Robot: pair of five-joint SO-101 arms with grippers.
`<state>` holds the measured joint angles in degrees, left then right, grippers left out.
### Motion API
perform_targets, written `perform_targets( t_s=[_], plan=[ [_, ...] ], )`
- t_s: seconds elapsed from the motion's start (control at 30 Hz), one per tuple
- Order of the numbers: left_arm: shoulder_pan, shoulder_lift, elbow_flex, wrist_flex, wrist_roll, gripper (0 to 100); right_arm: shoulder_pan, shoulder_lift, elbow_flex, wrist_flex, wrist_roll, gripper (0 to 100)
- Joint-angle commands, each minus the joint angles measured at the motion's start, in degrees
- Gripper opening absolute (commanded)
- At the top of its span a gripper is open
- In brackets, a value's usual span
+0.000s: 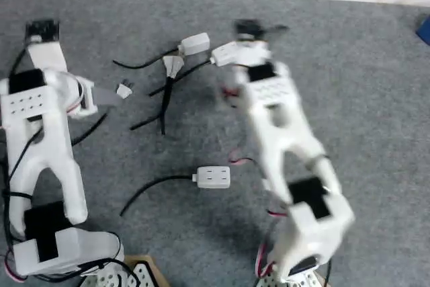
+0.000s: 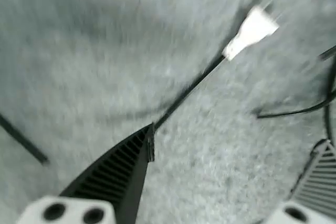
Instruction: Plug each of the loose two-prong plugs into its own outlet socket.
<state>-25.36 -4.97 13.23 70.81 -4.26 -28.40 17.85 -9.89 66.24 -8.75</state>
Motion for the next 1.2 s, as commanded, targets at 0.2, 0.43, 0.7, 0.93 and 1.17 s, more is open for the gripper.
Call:
perform_targets(
  t_s=[0.2,0.43,0.7,0.93,1.17],
  plan=[
    [-13.4,-2.6,15.0,-14.9,3.1,43,-13.0,26.9,-38.1,-0.3,6.9,38.6],
    [-16.8,-2.6,21.4,-20.4,-4.3,43,-9.3,48.5,-65.5,-3.0,2.5,38.6],
    [-18.4,-2.6,23.4,-20.5,-6.1,43,-8.9,63.8,-77.5,-10.5,1.8,37.3],
    [-22.6,-2.7,22.0,-20.6,-8.6,43,-6.8,64.0,-77.6,-4.7,1.7,0.8],
    [-21.2,-2.6,22.3,-20.6,-8.8,43,-3.5,55.8,-85.8,27.1,1.8,0.5]
  ],
)
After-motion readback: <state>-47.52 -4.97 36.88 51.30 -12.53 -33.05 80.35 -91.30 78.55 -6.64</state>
